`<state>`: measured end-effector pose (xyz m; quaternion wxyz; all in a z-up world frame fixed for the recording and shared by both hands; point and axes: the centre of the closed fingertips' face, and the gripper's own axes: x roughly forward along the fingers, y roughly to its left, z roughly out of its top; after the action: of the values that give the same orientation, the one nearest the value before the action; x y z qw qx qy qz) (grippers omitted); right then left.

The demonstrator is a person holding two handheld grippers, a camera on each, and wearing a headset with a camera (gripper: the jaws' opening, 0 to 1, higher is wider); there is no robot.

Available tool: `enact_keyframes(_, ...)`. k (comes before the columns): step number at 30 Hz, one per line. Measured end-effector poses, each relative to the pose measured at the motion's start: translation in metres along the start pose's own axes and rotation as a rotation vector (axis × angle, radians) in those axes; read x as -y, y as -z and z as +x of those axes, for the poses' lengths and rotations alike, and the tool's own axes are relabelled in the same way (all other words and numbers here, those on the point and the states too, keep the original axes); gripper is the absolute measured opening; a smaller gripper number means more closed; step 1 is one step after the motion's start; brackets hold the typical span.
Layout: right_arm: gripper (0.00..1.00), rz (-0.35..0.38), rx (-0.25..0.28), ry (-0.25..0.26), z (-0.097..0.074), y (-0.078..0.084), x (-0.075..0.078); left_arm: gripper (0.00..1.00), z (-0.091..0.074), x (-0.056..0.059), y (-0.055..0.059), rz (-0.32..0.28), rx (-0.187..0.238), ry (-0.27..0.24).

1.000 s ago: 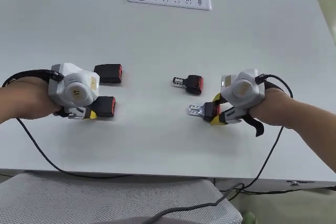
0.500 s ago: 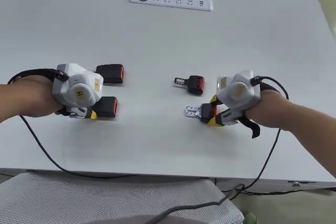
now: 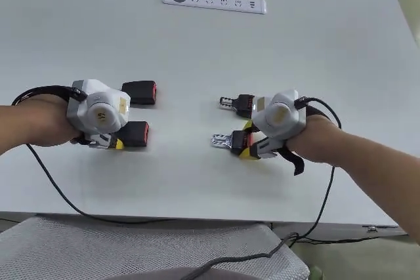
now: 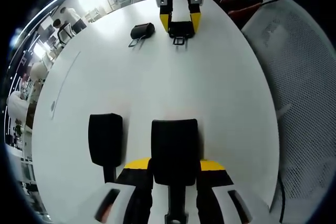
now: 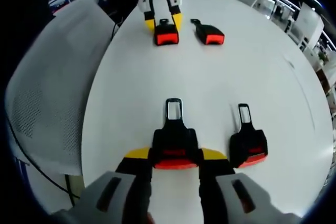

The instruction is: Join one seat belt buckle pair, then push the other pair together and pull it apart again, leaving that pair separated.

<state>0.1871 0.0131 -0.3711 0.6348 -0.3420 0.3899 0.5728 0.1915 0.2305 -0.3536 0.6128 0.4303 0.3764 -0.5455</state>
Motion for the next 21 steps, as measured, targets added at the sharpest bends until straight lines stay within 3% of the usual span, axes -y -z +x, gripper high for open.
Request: enact_keyframes(21,0.34,-0.019,0.076,0.004,0.035,-0.07,-0.005,0.32,0.0,0.001,0.0,0.002,0.011,0.017)
